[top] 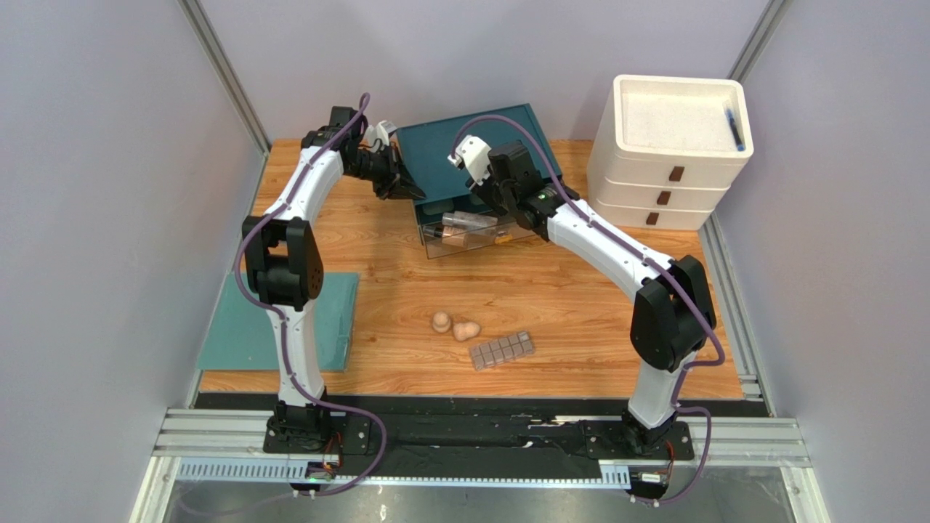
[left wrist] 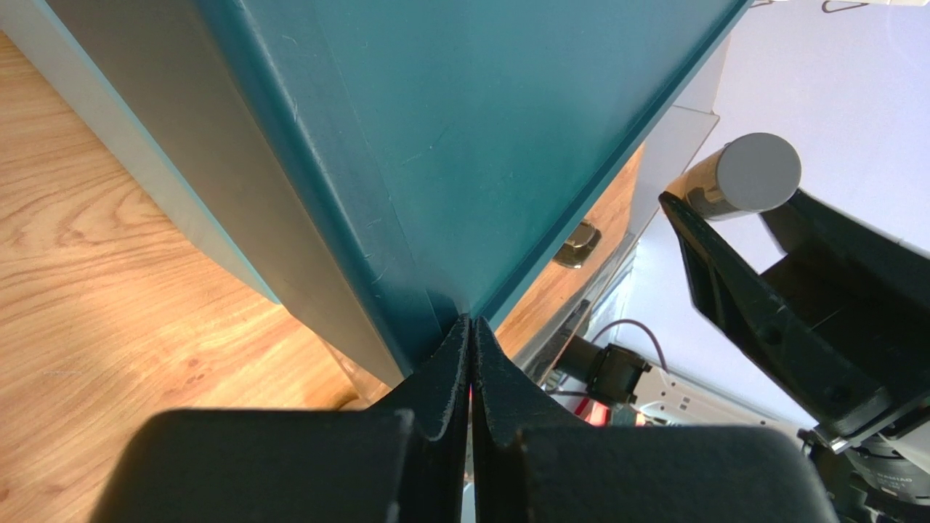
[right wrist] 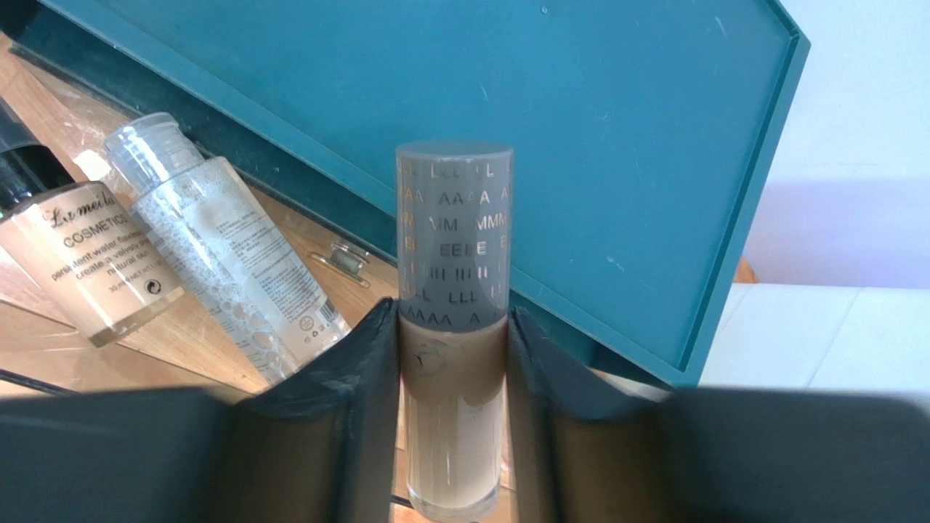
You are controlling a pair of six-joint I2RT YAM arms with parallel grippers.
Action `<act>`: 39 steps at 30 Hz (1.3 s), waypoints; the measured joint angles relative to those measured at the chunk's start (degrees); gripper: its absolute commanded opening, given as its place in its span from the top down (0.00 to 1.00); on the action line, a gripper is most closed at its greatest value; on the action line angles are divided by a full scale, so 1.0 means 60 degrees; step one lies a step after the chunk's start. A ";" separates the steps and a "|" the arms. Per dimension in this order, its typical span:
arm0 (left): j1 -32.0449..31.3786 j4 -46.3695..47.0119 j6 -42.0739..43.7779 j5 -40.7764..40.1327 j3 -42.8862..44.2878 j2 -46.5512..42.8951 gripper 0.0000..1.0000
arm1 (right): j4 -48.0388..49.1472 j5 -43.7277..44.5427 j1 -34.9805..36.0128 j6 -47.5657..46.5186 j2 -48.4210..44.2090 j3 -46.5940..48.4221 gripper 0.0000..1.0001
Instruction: Organize the makeup
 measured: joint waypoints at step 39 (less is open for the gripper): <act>0.0000 -0.0506 0.0004 -0.0055 0.0481 0.0193 0.98 | -0.0627 -0.4011 -0.1300 0.7063 -0.2124 -0.3442 1.00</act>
